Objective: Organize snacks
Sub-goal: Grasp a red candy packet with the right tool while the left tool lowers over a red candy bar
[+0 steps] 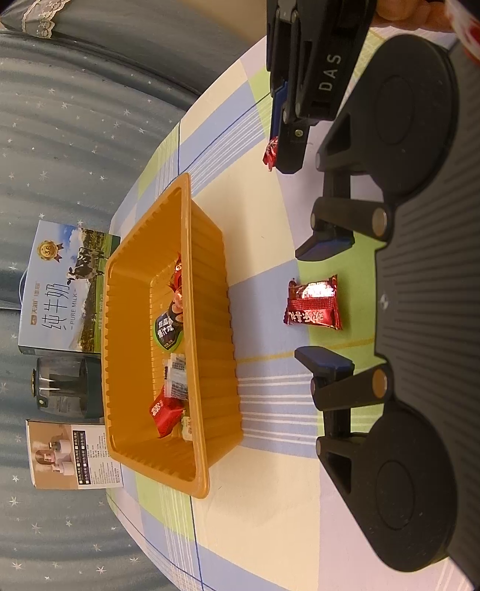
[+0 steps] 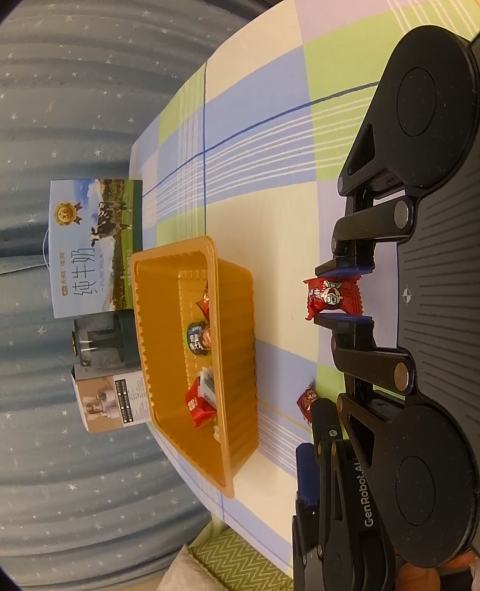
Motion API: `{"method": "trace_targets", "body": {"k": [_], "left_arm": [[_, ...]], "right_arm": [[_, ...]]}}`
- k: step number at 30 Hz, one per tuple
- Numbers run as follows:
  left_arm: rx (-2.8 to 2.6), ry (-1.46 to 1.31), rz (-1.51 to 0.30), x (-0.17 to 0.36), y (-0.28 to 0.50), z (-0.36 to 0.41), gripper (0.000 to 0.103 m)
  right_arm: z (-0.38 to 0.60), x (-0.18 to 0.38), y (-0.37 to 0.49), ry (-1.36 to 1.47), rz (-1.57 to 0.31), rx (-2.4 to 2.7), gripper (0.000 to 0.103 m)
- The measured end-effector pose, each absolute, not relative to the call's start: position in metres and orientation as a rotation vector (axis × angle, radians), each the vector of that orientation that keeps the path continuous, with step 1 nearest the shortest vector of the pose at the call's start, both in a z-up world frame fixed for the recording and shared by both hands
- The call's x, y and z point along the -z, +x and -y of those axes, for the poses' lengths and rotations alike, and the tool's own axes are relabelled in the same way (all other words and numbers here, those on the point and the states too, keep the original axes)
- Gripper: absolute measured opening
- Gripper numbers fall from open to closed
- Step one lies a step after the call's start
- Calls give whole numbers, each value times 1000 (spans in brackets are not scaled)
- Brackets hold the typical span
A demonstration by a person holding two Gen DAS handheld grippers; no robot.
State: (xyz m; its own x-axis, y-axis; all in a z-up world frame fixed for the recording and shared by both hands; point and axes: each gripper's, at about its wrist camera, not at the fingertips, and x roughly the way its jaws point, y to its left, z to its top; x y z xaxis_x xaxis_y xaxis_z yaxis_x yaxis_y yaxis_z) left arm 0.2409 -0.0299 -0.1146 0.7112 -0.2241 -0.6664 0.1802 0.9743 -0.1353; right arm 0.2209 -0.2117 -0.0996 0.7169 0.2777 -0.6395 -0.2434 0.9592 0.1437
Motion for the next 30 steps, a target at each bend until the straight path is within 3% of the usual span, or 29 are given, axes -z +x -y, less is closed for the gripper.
{"method": "trace_targets", "body": {"k": [12,30], "left_arm": [[223,-53,-761,123,250,34,47],[231,1,-735,127,254,42,45]], "right_arm": [[216,114,229,38,-804,-225,20],[211,117,226,-13,-788,-237,26]]}}
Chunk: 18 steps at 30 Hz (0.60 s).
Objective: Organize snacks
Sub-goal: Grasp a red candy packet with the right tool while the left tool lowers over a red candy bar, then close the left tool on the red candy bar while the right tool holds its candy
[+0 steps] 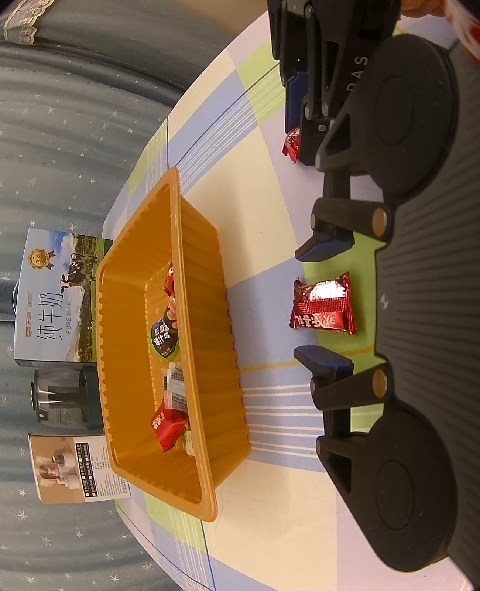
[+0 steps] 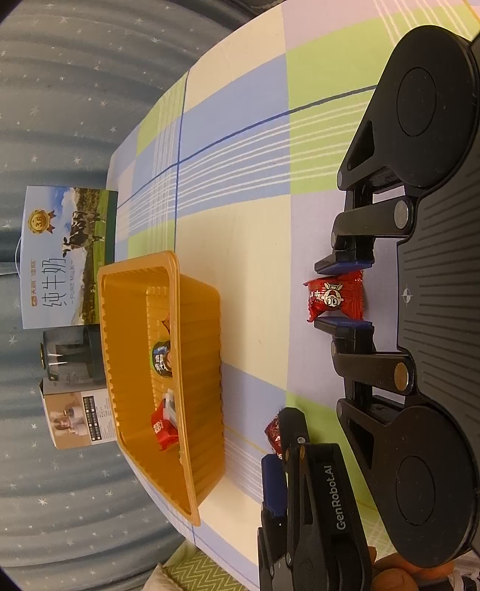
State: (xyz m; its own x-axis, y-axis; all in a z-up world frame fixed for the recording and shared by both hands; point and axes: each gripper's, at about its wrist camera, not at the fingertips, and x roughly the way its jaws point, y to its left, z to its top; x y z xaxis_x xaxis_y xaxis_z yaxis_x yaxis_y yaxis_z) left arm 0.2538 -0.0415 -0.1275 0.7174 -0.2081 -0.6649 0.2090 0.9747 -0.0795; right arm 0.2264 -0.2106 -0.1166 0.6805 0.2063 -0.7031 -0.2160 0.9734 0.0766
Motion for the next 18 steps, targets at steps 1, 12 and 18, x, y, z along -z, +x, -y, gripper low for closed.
{"method": "trace_targets", "body": {"k": [1,12,18], "left_arm": [[232,7,-734,128,254,43,45],[212,27,-727,129,251,42,24],[208,30,-723,129,248,43,23]], "right_arm": [[211,116,227,-14,-787,-237,26],[211,116,228,-1,-788,-234,34],[211,115,229,2,-789,-231,38]]}}
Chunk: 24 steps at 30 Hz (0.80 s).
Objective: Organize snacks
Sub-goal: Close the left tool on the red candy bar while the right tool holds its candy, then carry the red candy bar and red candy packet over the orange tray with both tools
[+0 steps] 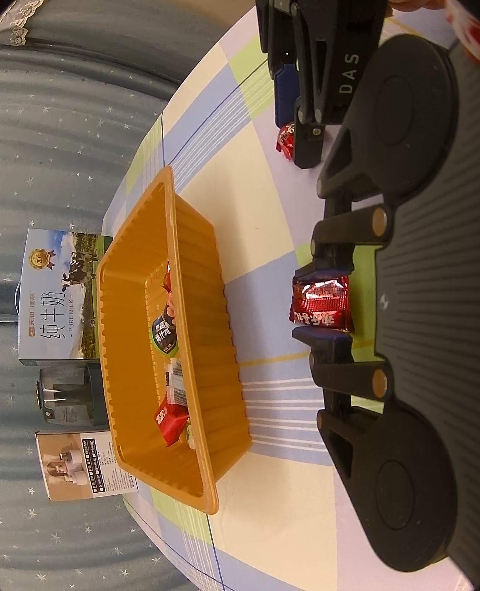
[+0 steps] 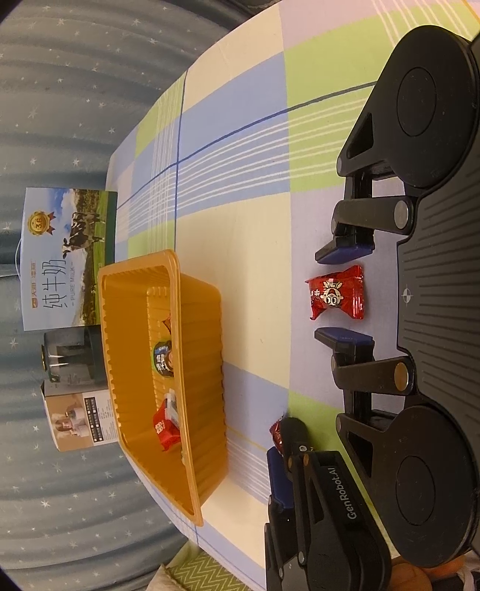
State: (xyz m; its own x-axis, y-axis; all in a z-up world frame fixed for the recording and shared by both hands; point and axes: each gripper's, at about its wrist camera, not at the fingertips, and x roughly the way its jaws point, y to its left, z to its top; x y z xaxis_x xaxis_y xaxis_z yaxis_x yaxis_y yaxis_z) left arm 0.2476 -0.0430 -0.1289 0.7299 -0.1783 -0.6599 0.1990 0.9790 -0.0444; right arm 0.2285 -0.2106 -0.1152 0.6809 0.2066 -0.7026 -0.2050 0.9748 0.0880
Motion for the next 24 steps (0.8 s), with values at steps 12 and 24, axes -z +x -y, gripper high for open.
{"method": "trace_targets", "body": {"k": [12,24], "left_arm": [[201,2,-734,127,244,41,23],[190,-12,-702,101,220,30,23]], "right_arm": [[199,114,227,-54,-772,-262,21],[191,86,212,-15,-705,-286,21]]}}
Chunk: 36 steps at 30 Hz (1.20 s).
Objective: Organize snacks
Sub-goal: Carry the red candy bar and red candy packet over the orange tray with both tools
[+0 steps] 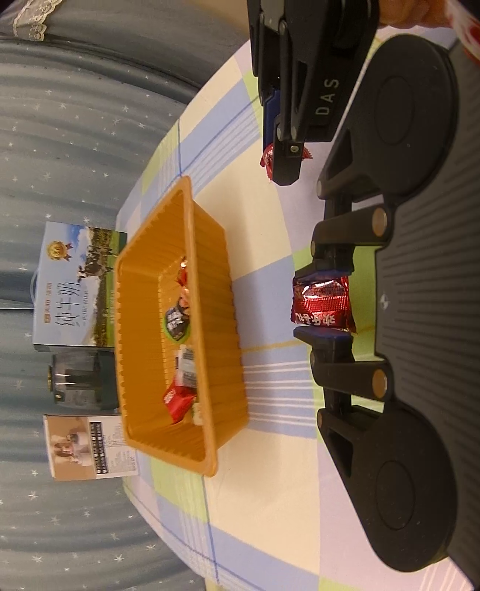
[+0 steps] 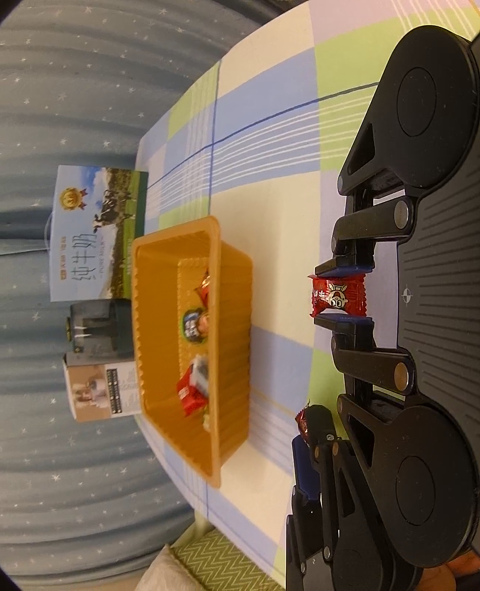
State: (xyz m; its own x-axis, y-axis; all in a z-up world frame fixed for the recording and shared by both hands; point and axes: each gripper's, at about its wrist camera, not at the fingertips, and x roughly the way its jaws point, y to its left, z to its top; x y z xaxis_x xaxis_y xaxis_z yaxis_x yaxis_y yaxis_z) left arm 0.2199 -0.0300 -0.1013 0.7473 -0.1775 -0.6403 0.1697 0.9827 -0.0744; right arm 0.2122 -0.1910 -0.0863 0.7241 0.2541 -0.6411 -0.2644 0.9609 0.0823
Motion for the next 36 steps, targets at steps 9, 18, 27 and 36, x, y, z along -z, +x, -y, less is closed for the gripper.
{"method": "trace_targets", "body": {"k": [9,18,27,36], "left_arm": [[169,-45,-669,73,200,18,23],[166,-54,-607,34,187,16,23],[158,-64,-590,7,183,9,23],[141,-80,-576,-6,208,4,23]], "right_arm": [[190,63,197,-7,-649,-285,21],[202,39,181,-18,-630,-274,21],[200,7,175,0,-607,-300,21],[208,-8,208,35,-564,-324,21]]}}
